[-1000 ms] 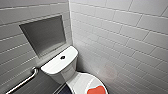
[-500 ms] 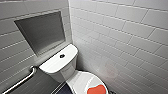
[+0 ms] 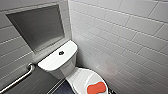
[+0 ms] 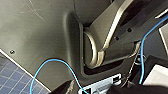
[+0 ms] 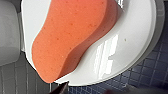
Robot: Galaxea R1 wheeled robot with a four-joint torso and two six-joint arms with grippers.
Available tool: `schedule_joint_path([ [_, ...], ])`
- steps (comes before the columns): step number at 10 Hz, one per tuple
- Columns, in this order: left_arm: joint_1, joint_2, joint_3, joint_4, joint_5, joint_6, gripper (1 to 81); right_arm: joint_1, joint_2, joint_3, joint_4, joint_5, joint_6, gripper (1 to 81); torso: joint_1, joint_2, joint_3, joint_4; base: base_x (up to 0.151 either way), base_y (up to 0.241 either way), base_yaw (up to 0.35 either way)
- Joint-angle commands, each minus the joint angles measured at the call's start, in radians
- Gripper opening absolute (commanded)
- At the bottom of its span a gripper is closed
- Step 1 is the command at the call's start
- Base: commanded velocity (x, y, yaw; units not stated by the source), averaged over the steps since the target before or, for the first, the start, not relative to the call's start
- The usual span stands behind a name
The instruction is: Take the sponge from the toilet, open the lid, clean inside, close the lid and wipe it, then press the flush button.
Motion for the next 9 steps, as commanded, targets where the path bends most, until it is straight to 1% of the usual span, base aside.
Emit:
schedule_joint_path([
  [1, 0.029, -0.001, 0.012, 0.013, 0.078, 0.006, 81.1, 0.125, -0.018, 0.024, 0.011, -0.023, 0.022, 81.1, 0.000, 0.000, 0.003, 0.000, 0.000, 0.000, 0.000],
  [3, 0.029, 0.007, -0.003, 0.013, 0.078, 0.006, 81.1, 0.145, -0.019, 0.037, 0.010, -0.022, 0.062, 81.1, 0.000, 0.000, -0.014, 0.000, 0.000, 0.000, 0.000],
  [4, 0.029, 0.014, -0.017, 0.012, 0.078, 0.004, 81.1, 0.154, -0.016, 0.032, 0.008, -0.022, 0.081, 81.1, 0.000, 0.000, -0.013, 0.000, 0.000, 0.000, 0.000],
  [6, 0.027, 0.025, -0.038, 0.012, 0.078, 0.004, 81.1, 0.181, -0.011, 0.021, 0.011, -0.023, 0.094, 81.1, 0.000, 0.000, -0.013, 0.000, 0.000, 0.000, 0.000],
  [7, 0.026, 0.030, -0.044, 0.013, 0.078, 0.004, 81.1, 0.189, -0.010, 0.021, 0.013, -0.025, 0.100, 81.1, 0.065, -0.100, -0.013, 0.000, 0.000, 0.000, 0.000],
  [9, 0.024, 0.036, -0.046, 0.013, 0.078, 0.004, 81.1, 0.200, -0.001, 0.014, 0.013, -0.025, 0.109, 81.1, 0.074, -0.114, -0.013, 0.000, 0.000, 0.000, 0.000],
])
